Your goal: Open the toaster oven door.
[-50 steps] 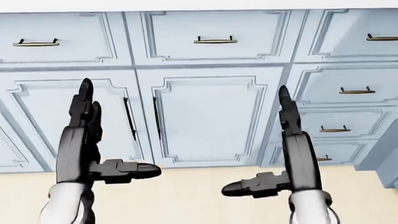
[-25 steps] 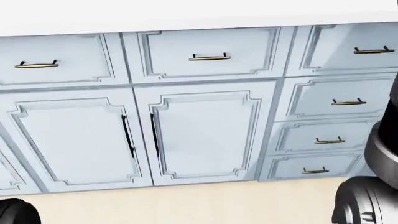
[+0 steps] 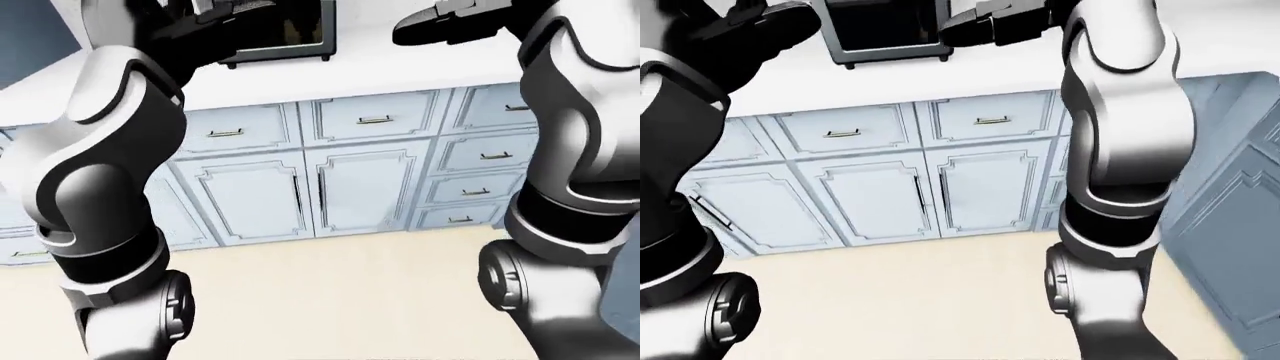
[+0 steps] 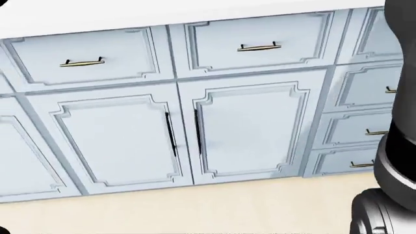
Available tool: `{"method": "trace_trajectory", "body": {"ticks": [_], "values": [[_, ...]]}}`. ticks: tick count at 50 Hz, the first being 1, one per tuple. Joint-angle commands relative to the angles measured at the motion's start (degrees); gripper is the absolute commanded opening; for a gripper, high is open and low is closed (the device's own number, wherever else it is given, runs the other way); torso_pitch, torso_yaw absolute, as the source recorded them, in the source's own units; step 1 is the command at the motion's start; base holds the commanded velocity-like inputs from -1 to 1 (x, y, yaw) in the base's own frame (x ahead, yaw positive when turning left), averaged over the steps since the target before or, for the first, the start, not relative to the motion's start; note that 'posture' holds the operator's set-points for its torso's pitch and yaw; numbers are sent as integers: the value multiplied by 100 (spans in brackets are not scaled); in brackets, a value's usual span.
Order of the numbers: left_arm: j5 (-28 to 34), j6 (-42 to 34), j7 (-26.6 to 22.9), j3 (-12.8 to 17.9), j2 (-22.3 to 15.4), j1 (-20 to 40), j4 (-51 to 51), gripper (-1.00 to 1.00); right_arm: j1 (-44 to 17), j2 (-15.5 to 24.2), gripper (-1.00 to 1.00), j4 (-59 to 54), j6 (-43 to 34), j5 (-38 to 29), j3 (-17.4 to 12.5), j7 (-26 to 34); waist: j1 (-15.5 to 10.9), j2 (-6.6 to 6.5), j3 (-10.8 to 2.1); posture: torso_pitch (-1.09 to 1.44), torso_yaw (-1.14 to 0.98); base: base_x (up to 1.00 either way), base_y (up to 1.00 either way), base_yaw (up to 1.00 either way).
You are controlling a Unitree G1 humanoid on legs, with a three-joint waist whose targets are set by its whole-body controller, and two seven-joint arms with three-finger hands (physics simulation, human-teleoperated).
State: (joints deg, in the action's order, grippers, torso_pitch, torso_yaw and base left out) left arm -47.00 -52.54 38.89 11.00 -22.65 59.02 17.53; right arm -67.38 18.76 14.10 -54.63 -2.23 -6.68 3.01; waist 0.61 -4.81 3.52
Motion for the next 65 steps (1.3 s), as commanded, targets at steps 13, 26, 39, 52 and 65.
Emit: {"method": "trace_trajectory", "body": {"ticks": [13,26,39,52,65], "values": [[-211,230,46,186,11,182,339,100,-184,36,100,47,276,-39,38,-6,61,203,-19,0,0,0,9,0],[-202,305,9,75,23,126,341,100,-225,-53,100,53,342,-278,63,150,-51,819,-266,0,0,0,42,0],[-284,198,73,121,26,165,413,100,-220,-111,100,63,333,-344,62,183,-70,446,-142,0,0,0,100,0],[-256,238,44,75,38,138,400,100,-215,-132,100,19,361,-316,54,164,5,-9,-103,0,0,0,55,0],[-288,156,129,58,78,136,518,100,-189,-152,100,-47,471,-398,115,172,-70,608,-114,0,0,2,21,0]]}}
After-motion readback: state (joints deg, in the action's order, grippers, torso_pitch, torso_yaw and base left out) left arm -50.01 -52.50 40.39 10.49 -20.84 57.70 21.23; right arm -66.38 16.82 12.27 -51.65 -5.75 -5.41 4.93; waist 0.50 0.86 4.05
